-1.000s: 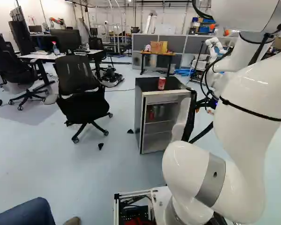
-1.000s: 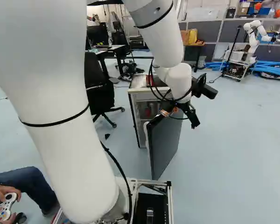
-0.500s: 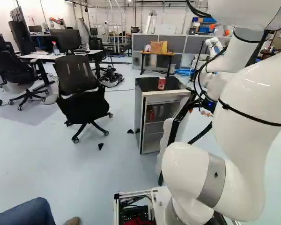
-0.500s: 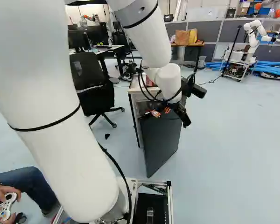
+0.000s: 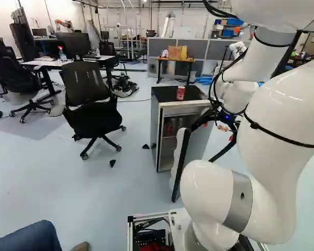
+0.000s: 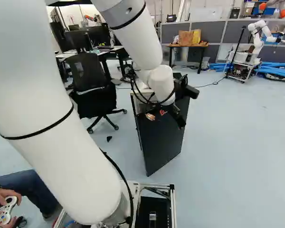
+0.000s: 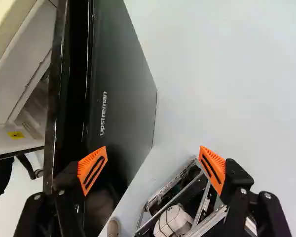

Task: Grab a drink from the fridge

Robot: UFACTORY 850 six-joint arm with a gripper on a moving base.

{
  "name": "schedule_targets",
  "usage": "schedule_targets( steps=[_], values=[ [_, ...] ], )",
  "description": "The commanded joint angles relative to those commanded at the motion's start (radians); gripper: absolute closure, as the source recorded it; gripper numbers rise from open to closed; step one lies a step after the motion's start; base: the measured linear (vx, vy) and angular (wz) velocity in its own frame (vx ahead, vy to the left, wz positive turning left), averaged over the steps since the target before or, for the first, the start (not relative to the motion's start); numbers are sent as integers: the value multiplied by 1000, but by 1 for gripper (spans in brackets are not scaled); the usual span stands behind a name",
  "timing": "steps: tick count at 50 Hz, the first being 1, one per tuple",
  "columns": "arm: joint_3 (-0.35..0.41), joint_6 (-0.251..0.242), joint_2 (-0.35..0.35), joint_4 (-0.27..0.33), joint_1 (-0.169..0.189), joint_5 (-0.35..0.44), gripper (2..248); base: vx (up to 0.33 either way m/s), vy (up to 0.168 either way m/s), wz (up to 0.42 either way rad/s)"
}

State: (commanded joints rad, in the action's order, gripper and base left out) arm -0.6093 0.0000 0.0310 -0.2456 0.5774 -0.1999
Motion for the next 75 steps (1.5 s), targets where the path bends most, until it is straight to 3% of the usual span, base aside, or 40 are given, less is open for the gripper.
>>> schedule_targets(
  steps=[50, 75],
  values=[
    [-13, 0, 12, 0, -200, 0, 3, 0, 0, 0],
    [-88, 0, 80, 0, -259, 0, 3, 0, 0, 0]
  ],
)
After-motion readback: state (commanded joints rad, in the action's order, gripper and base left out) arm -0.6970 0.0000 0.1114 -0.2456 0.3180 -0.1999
